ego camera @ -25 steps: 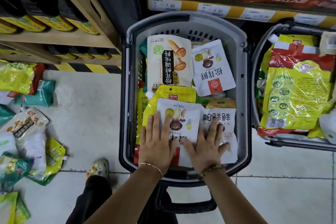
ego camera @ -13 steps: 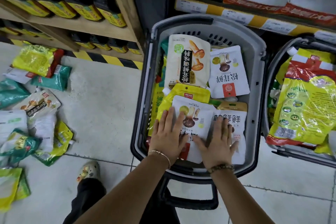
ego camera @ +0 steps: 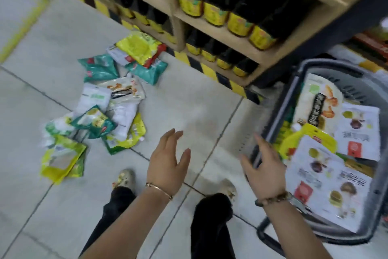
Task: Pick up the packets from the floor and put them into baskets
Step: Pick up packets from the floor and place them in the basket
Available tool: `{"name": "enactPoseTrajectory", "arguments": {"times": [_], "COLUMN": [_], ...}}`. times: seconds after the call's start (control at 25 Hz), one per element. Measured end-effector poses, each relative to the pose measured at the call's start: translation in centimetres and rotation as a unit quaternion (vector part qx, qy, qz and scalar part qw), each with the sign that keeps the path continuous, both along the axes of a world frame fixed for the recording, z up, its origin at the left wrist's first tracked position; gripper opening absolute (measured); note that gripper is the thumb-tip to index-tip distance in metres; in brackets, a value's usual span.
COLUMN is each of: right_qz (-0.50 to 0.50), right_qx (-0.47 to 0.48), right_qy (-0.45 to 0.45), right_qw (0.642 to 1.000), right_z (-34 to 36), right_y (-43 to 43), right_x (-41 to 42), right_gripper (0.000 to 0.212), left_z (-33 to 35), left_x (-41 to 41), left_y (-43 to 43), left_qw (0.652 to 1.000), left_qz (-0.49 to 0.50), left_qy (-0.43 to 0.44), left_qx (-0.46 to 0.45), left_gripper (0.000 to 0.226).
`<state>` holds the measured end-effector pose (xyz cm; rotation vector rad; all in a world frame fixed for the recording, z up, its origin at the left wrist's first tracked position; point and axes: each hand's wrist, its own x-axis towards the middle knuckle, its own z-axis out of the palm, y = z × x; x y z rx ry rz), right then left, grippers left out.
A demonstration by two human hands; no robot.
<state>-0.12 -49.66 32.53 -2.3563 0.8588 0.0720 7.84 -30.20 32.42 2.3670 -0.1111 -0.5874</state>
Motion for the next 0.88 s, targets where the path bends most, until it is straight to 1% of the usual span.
{"name": "enactPoseTrajectory", "arguments": {"times": [0.24, 0.32, 0.44, 0.56, 0.72, 0.88], "right_qz": [0.079, 0.092, 0.118, 0.140, 0.124, 0.125], "right_qx": [0.131, 0.145, 0.155, 0.158, 0.169, 0.181], "right_qy": [0.058, 0.067, 0.087, 0.112, 0.121, 0.162], "right_qw": [0.986, 0.983, 0.977, 0.971, 0.970, 0.962], "right_z": [-2.8, -4.1, -6.1, -7.9, -11.1, -18.6], "right_y": [19.4, 25.3, 33.2, 38.2, 42.4, 45.7], "right_x": [9.2, 11.7, 14.7, 16.9, 18.6, 21.2], "right_gripper": [0.067, 0.065, 0.060, 0.054, 0.044, 0.042], "left_z": [-1.0, -2.1, -4.4, -6.8, -11.5, -20.6], "left_x": [4.4, 5.2, 6.3, 7.2, 7.4, 8.5], "left_y": [21.8, 27.6, 34.6, 39.5, 44.6, 49.6], "left_qw": [0.992, 0.986, 0.979, 0.975, 0.971, 0.962], "left_qz": [0.116, 0.159, 0.188, 0.199, 0.183, 0.183], "left_qy": [0.017, 0.036, 0.064, 0.087, 0.131, 0.160], "left_qx": [0.038, 0.045, 0.051, 0.056, 0.076, 0.128], "left_gripper": [0.047, 0.047, 0.049, 0.047, 0.049, 0.050]}}
